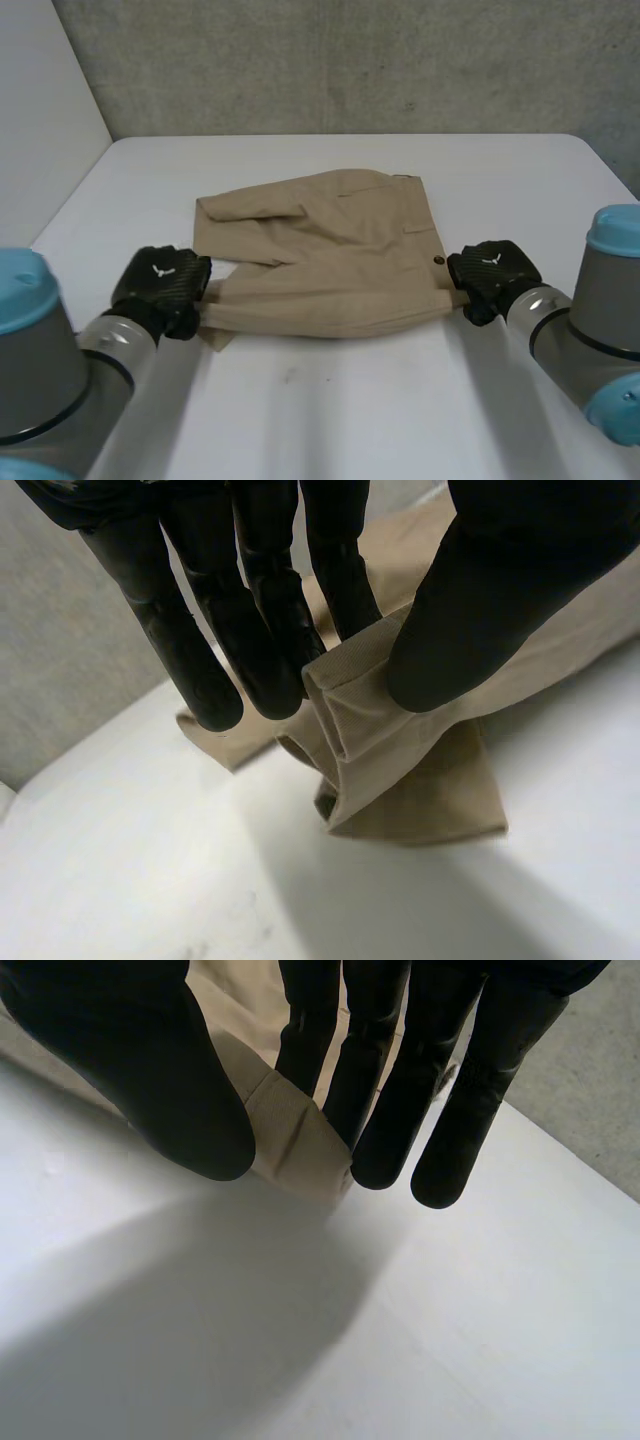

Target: Fold the shorts.

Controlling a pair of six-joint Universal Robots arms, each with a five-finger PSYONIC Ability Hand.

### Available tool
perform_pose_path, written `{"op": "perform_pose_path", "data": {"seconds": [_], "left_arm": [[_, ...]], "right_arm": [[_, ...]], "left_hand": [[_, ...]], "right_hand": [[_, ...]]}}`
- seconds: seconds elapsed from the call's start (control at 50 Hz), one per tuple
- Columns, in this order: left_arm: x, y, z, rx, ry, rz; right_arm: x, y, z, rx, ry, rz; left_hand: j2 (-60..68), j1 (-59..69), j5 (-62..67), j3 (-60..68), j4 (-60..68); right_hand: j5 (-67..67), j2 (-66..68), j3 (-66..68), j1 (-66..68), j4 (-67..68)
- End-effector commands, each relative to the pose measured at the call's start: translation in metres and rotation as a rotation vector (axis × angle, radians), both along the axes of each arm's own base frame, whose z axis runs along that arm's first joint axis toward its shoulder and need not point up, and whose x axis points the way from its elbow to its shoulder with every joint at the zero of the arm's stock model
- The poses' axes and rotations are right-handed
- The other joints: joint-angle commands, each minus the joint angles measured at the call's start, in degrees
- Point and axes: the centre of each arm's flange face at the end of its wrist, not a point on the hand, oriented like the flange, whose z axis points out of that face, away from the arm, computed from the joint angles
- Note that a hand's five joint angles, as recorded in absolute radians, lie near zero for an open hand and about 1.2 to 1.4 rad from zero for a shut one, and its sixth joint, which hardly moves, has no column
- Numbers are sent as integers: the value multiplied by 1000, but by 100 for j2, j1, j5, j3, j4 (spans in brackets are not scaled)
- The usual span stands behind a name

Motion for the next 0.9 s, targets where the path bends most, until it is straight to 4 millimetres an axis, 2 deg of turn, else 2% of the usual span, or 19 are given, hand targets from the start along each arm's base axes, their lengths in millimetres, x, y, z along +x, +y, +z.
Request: {"op": "perform_pose_path", "data": {"seconds": [0.02, 0.12, 0.24, 0.28, 0.36, 0.42, 0.56, 0.66, 0.78, 0.86, 0.88, 0.9], "left_arm": [[11, 34, 35, 78, 78, 2], [16, 65, 45, 229, 106, -51], [24, 102, 60, 369, 96, -126], [26, 114, 67, 398, 109, -162], [28, 127, 78, 404, 135, -199], [30, 125, 82, 376, 146, -193], [30, 92, 78, 293, 173, -137], [18, 52, 54, 287, 169, -126], [6, 16, 39, 293, 151, -124], [-1, -20, 46, 208, 127, -96], [-2, -28, 50, 176, 125, -84], [-6, -42, 65, 98, 129, -65]], "right_arm": [[-10, 29, 45, -21, 97, 44], [-19, 48, 76, -29, 110, 52], [-29, 81, 86, 45, 255, 147], [-35, 93, 96, 47, 313, 175], [-50, 96, 107, 43, 360, 148], [-53, 93, 107, 43, 344, 151], [-50, 89, 97, 77, 298, 198], [-44, 62, 68, 117, 292, 202], [-39, 31, 58, 75, 233, 133], [-33, 1, 64, -24, 173, 74], [-32, -5, 69, -54, 161, 61], [-27, -15, 82, -129, 130, 39]], "left_hand": [[1165, 1541, 1556, 1206, 1106], [1165, 1541, 1556, 1206, 1106], [1165, 1541, 1556, 1206, 1106], [1165, 1541, 1556, 1206, 1106], [1165, 1541, 1556, 1206, 1106], [1165, 1541, 1556, 1206, 1106], [1165, 1541, 1556, 1206, 1106], [1165, 1541, 1556, 1206, 1106], [1165, 1541, 1556, 1206, 1106], [1165, 1541, 1556, 1206, 1106], [1165, 1541, 1556, 1206, 1106], [1165, 1541, 1556, 1206, 1106]], "right_hand": [[1579, 1283, 1296, 2842, 1194], [1579, 1283, 1296, 2842, 1194], [1579, 1283, 1296, 2842, 1194], [1579, 1283, 1296, 2842, 1194], [1579, 1283, 1296, 2842, 1194], [1579, 1283, 1296, 2842, 1194], [1579, 1283, 1296, 2842, 1194], [1579, 1283, 1296, 2842, 1194], [1579, 1283, 1296, 2842, 1194], [1579, 1283, 1296, 2842, 1194], [1579, 1283, 1296, 2842, 1194], [1579, 1283, 1296, 2842, 1194]]}}
